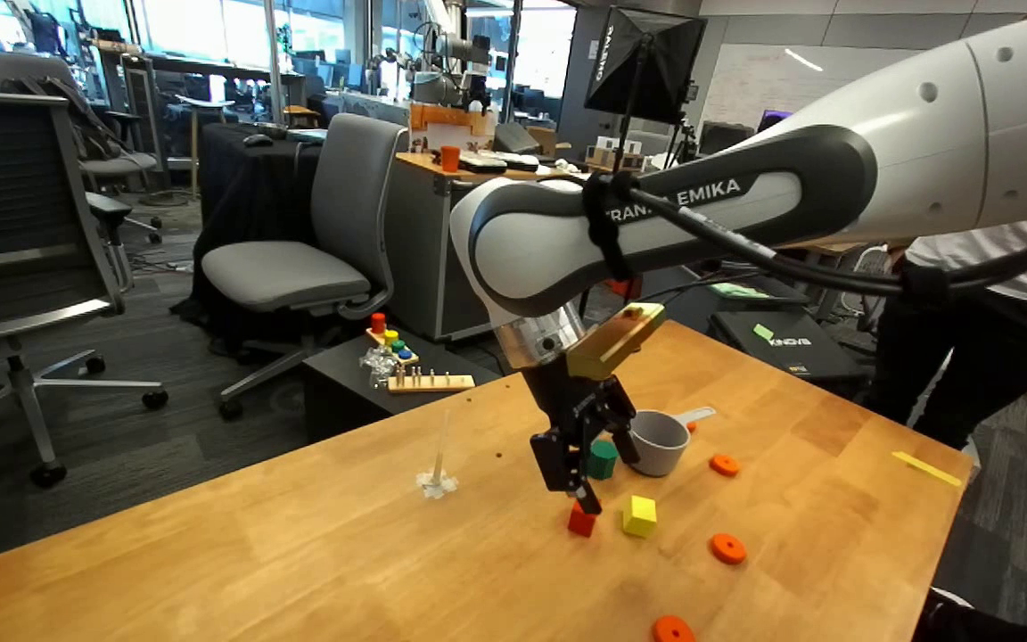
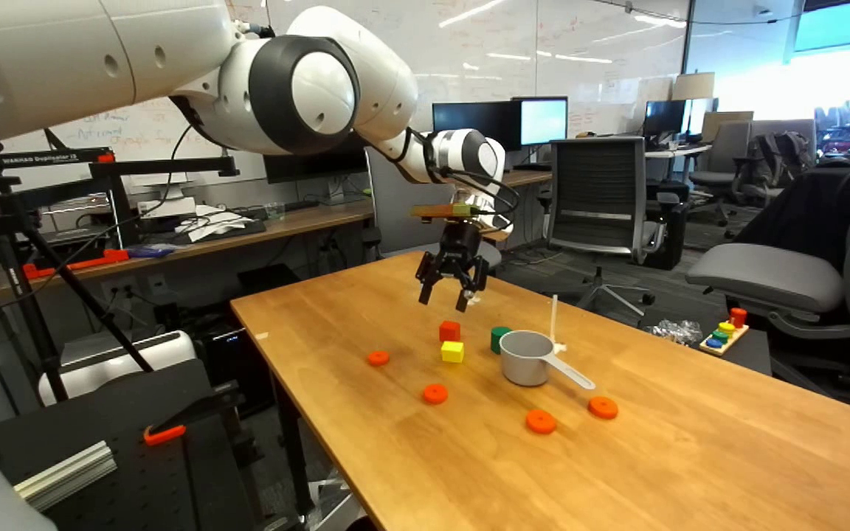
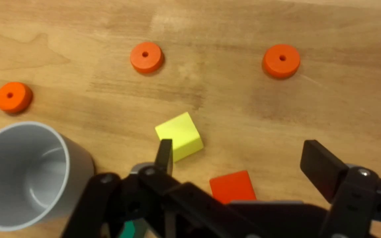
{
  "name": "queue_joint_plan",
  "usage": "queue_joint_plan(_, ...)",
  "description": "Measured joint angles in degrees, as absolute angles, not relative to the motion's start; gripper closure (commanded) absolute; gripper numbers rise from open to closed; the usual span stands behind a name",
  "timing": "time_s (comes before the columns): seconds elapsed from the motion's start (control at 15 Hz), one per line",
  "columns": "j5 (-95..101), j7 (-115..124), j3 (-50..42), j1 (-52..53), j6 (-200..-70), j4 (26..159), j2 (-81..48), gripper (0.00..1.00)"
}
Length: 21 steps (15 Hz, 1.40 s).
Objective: Put the orange, yellow and green blocks in the gray pot one at a time
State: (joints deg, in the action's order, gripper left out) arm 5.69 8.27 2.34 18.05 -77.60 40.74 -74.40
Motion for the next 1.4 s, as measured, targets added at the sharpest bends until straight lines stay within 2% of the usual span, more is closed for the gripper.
queue_joint_plan(0.2, 5.62, 10.74, 2.15, 18.48, -80.32, 37.65, -75.69, 0.0)
queue_joint_plan(1.4, 5.65, 11.91, 1.12, 18.34, -83.23, 37.92, -77.97, 0.0)
